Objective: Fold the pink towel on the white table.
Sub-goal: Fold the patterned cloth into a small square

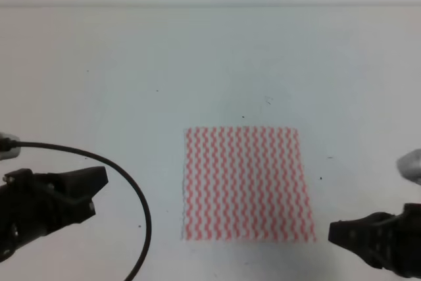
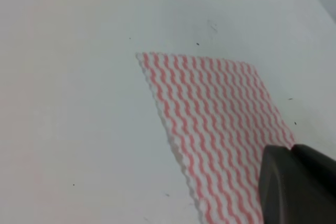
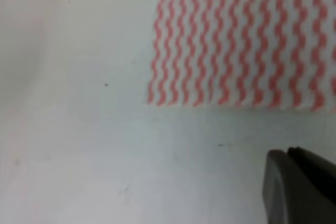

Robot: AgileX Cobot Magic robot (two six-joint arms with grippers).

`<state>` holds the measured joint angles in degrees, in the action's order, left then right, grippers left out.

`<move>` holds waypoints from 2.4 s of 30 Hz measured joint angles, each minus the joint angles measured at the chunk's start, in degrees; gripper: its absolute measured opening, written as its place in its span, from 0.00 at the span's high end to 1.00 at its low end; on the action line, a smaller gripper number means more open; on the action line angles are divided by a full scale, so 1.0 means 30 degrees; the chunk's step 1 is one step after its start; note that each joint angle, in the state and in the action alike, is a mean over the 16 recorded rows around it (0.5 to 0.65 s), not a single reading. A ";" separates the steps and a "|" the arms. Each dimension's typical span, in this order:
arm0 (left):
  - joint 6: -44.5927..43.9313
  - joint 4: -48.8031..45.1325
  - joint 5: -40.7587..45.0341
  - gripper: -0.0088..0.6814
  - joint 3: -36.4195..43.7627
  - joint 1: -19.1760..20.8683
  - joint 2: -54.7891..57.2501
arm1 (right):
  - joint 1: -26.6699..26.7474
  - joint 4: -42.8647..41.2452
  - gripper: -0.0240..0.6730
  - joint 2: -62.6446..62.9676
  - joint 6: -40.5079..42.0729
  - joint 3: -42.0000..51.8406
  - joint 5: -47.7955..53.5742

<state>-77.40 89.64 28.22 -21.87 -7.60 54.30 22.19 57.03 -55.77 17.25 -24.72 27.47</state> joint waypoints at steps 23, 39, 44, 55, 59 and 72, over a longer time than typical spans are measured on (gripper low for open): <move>-0.1467 0.0568 0.0811 0.99 0.0002 0.0003 0.0377 | 0.1994 -0.0764 0.94 -0.8535 0.0084 -0.2574 -0.2631; -0.1656 0.0550 0.0917 0.99 0.0002 -0.0003 0.0328 | 0.1999 -0.0650 0.93 -1.0575 -0.0344 -0.2735 -0.3883; -0.1681 0.0550 0.0932 0.99 0.0002 0.0000 0.0353 | 0.1999 -0.0372 0.92 -1.1097 -0.0336 -0.2761 -0.3898; -0.1722 0.0554 0.1072 0.99 0.0002 -0.0001 0.0340 | 0.2001 0.0281 0.92 -1.1802 -0.0291 -0.2897 -0.3455; -0.1732 0.0550 0.1136 0.99 0.0002 0.0000 0.0353 | 0.2003 0.0386 0.93 -1.1922 -0.0266 -0.2971 -0.3397; -0.2059 0.0482 0.1236 0.99 0.0004 0.0003 0.0377 | 0.2002 0.0423 0.95 -1.2122 -0.0256 -0.2983 -0.3409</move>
<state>-83.57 91.09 31.93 -21.86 -7.60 55.43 28.19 58.30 -92.14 16.48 -33.67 17.25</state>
